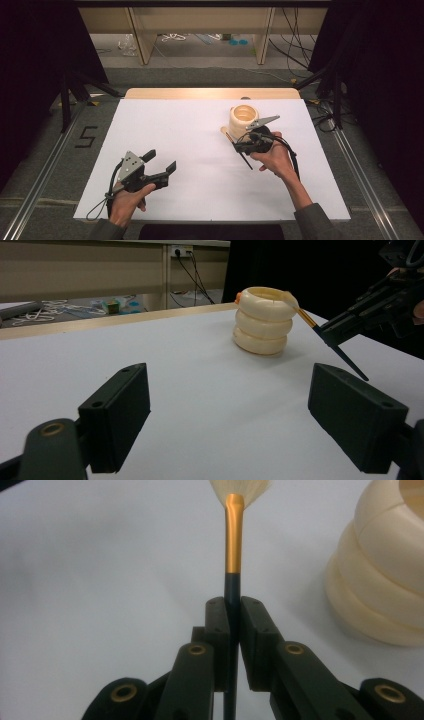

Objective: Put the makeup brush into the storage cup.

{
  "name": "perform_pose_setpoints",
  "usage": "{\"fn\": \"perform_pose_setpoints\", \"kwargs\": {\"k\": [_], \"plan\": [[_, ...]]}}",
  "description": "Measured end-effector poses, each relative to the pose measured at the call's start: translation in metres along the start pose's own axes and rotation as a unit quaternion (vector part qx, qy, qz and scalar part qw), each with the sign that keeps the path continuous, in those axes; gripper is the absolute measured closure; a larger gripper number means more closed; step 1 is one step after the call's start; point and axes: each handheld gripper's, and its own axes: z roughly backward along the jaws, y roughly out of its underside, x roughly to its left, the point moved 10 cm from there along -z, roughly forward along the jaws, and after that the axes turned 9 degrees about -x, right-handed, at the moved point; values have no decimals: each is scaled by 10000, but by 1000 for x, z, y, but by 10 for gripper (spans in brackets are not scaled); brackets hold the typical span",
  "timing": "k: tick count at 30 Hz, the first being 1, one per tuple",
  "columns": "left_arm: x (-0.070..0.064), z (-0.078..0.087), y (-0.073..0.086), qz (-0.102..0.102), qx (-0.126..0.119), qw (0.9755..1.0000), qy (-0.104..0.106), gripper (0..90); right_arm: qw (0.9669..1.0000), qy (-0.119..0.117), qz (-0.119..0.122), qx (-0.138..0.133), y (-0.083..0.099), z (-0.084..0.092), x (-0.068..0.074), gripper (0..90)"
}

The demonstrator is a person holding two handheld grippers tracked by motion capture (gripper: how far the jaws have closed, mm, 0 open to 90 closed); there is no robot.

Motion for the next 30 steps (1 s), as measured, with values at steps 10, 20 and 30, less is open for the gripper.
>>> {"fn": "perform_pose_setpoints", "kwargs": {"k": [10,20,30], "plan": [[0,-1,0,37,-23,10000,13,166,9980,10,-37,-628,-17,4,-4,834],[-1,0,0,34,-26,10000,6,167,9945,8,-92,-1043,-27,7,-7,834],[0,0,0,32,-18,10000,0,166,9913,78,-75,-1309,-34,12,-11,834]]}}
